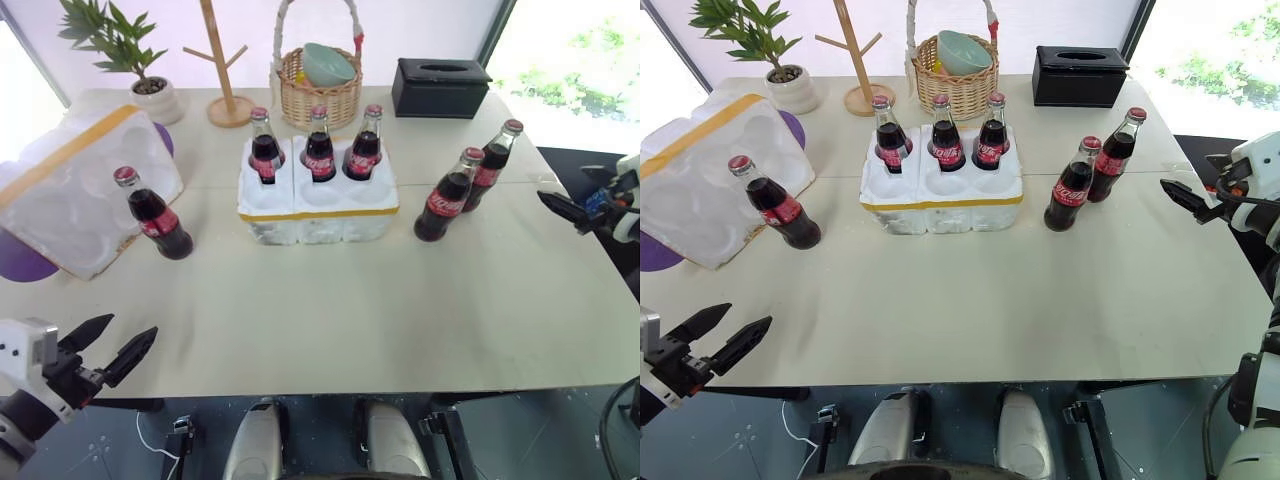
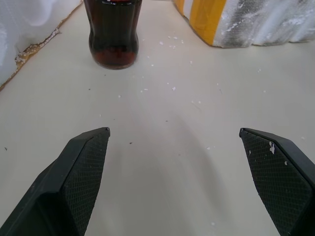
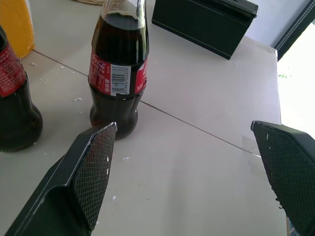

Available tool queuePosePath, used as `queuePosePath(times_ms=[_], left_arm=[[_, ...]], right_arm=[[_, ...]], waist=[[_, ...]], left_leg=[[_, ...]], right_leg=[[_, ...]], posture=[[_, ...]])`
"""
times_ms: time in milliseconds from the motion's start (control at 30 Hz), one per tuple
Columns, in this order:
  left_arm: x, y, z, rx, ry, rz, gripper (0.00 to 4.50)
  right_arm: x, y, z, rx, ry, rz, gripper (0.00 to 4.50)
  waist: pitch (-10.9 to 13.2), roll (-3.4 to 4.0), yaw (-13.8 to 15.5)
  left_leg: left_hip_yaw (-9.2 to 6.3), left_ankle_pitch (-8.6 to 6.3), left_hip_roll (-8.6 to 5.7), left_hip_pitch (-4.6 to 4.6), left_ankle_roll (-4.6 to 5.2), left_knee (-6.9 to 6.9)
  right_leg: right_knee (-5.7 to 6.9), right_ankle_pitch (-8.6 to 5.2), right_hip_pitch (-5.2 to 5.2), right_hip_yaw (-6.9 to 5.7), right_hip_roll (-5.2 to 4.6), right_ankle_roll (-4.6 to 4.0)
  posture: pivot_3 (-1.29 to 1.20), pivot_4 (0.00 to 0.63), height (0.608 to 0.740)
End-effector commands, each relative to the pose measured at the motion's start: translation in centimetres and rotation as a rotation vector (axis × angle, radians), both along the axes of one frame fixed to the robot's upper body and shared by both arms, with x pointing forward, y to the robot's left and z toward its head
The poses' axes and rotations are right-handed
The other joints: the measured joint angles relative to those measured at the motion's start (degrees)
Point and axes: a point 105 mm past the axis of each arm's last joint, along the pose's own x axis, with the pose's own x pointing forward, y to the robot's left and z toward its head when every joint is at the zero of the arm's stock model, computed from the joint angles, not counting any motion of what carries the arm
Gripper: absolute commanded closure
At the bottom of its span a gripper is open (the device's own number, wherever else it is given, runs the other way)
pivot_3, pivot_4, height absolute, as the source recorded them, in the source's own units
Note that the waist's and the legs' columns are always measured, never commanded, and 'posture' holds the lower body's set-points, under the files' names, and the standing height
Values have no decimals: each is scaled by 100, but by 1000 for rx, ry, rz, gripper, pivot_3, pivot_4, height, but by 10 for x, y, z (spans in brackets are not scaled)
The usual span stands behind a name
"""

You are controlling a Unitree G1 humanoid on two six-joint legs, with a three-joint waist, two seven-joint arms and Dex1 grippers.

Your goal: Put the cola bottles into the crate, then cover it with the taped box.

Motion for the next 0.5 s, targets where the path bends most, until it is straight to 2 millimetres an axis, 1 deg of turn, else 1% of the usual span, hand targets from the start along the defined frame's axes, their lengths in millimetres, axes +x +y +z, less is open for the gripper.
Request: queuePosePath(times_ms=[33, 267, 367, 433, 500], left_arm=[[-1, 1, 2, 29, 4, -21, 78], [2, 5, 5, 0, -10, 6, 78], [7, 7, 5, 6, -11, 14, 78], [12, 8, 9, 2, -36, 16, 78], [17, 9, 16, -26, -74, 23, 78]], right_arm=[[0, -1, 14, 8, -49, 3, 0], [-3, -3, 9, 32, -27, -4, 0], [-3, -3, 8, 46, -19, 3, 0], [-5, 0, 10, 58, -16, 34, 0], [-8, 6, 16, 61, -12, 81, 0]], waist=[[0, 0, 1], [0, 0, 5], [0, 0, 8], [0, 0, 6], [0, 0, 14]], left_leg=[[0, 0, 0, 0, 0, 0], [1, 0, 0, 0, 0, 0], [2, 0, 0, 0, 0, 0], [1, 0, 0, 1, 0, 0], [2, 0, 0, 1, 0, 0]], right_leg=[[0, 0, 0, 0, 0, 0], [0, 0, 0, 1, 0, 0], [0, 0, 0, 2, 0, 0], [1, 0, 0, 2, 1, 0], [1, 0, 0, 3, 1, 1]], posture=[[0, 150, 736], [0, 150, 736], [0, 150, 736], [0, 150, 736], [0, 150, 736]])
